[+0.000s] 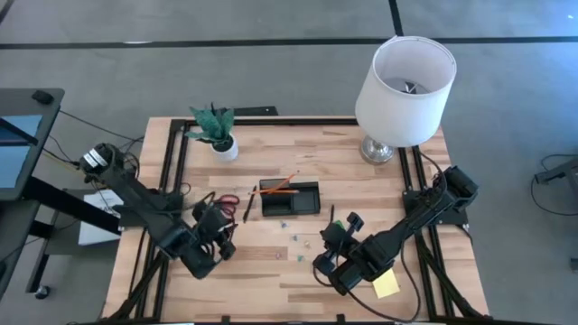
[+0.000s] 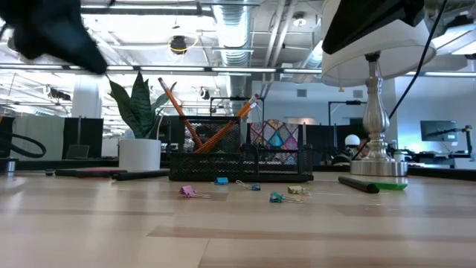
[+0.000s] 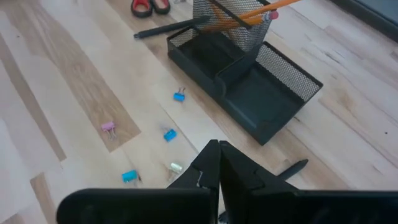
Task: Pick and place office supplies into organizer
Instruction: Put the left black pen into the black desk organizer
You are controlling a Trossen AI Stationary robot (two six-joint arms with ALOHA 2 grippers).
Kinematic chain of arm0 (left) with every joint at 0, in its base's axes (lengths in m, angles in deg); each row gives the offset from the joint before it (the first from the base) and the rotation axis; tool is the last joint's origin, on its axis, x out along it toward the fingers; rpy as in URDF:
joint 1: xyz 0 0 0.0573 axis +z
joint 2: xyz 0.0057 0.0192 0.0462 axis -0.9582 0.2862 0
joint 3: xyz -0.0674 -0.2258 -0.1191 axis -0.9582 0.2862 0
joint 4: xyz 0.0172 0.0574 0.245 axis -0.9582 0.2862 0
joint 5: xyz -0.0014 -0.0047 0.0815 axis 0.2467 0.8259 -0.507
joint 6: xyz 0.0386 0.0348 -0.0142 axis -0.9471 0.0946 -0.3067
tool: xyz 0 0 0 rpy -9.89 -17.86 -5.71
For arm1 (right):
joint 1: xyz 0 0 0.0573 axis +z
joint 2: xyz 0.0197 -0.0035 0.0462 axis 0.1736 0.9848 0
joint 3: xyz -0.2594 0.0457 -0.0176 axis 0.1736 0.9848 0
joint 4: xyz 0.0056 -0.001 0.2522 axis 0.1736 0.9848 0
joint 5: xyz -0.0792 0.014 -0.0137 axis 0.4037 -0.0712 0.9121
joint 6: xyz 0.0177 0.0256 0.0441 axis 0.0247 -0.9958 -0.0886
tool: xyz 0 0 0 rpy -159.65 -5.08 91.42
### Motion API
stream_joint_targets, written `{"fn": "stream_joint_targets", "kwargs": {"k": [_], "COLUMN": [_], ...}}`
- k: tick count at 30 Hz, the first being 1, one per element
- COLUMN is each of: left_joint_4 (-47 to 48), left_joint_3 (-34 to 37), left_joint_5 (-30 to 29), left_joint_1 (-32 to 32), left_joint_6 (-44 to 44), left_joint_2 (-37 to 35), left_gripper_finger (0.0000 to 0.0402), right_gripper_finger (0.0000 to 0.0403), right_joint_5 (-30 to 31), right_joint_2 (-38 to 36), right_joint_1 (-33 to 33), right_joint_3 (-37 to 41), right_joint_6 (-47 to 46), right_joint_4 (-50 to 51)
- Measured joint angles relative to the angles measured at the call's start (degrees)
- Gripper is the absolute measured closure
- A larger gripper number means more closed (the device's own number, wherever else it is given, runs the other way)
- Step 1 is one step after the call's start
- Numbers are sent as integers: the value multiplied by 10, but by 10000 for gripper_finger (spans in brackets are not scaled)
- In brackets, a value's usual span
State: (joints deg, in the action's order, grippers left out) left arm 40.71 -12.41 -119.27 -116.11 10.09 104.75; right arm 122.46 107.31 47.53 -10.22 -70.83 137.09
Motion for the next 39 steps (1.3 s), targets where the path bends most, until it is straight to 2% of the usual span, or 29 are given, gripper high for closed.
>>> {"fn": "stream_joint_targets", "kwargs": {"k": [7, 9, 13, 19, 28, 35, 39], "left_joint_4": [-233, -306, -412, -407, -395, -315, -304], "left_joint_3": [171, 203, 230, 206, 161, 116, 115], "left_joint_5": [-79, -82, -47, -49, -54, -49, -46], "left_joint_1": [19, 26, 32, 41, 89, 118, 119], "left_joint_6": [0, -22, -59, -68, -47, -46, -61], "left_joint_2": [0, 7, 50, 123, 239, 263, 263], "left_gripper_finger": [322, 322, 322, 322, 322, 322, 322], "right_gripper_finger": [403, 403, 403, 403, 403, 403, 403], "right_joint_5": [1, 1, 1, 1, 4, 5, 5], "right_joint_2": [0, 0, 0, 0, 0, 0, 0], "right_joint_1": [-1, -1, -1, -1, -5, -6, -6], "right_joint_3": [0, 0, 0, 0, 0, 0, 0], "right_joint_6": [4, 4, 5, 5, 5, 6, 6], "right_joint_4": [0, 0, 1, 1, -3, -13, -13]}}
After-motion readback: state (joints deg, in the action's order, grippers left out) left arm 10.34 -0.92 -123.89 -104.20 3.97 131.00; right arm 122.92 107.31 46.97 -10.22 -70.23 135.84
